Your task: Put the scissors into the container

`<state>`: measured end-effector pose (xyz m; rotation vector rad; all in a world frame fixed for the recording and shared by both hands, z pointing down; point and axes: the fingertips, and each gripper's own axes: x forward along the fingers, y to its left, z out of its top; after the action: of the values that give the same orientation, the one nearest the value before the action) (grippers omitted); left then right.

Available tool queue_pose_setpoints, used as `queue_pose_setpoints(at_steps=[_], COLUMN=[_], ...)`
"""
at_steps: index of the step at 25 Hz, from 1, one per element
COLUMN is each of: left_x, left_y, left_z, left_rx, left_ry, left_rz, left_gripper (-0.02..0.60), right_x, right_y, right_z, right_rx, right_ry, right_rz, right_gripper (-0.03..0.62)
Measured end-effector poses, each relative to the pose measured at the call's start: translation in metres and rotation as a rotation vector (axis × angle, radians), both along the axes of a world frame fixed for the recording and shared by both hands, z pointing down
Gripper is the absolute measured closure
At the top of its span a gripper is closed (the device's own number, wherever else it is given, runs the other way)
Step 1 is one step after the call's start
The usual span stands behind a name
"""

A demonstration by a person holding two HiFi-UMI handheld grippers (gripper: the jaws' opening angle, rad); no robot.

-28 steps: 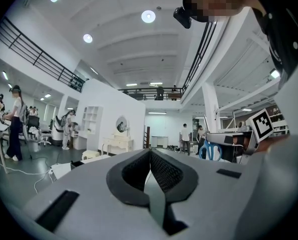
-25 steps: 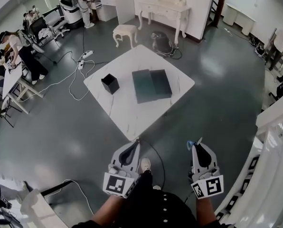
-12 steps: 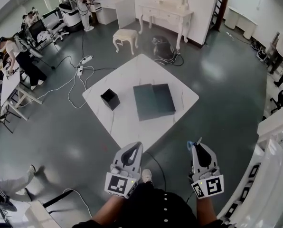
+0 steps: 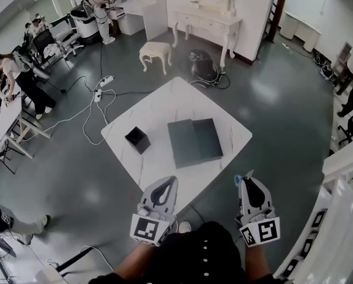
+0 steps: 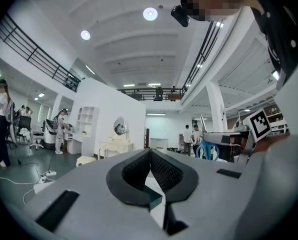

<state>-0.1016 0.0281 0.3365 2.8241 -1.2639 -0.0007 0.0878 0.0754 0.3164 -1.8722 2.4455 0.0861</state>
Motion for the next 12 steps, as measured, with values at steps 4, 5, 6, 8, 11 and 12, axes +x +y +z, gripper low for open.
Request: queue_pose_setpoints(at_steps=[4, 5, 6, 8, 11, 12], left_x=[0.007, 0.009, 0.009, 0.01, 0.015, 0.017], left_y=[-0.017, -0.02, -0.024, -0.034, -0.051, -0.058], left_z=[0.005, 0.007, 0.009, 0.013, 0.017, 0.018], left_rx=[-0.007, -0.013, -0.02, -0.026, -0.03, -0.029], left_ry=[0.0, -0.003, -0.006, -0.009, -0.016, -0.016], left_rz=[0.01, 0.012, 0.011, 0.005, -0.013, -0.02], left_gripper=[0.555, 0.555, 0.555, 0.555, 0.555, 0.555], right_x=[0.006, 0.008, 0.009, 0.012, 0.018, 0.02], right_y=[-0.019, -0.023, -0.028, -0.04, -0.061, -0.069], right_z=[0.003, 0.005, 0.007, 0.012, 0.02, 0.022], right_rx=[-0.012, -0.016, -0.02, -0.028, -0.04, -0.044], right_ry=[-0.005, -0.007, -0.008, -0.012, -0.015, -0.016], right_rz=[0.001, 0.001, 0.001, -0.004, -0.025, -0.034], right_gripper=[0.546, 0.547, 0.547, 0.548, 0.547, 0.547])
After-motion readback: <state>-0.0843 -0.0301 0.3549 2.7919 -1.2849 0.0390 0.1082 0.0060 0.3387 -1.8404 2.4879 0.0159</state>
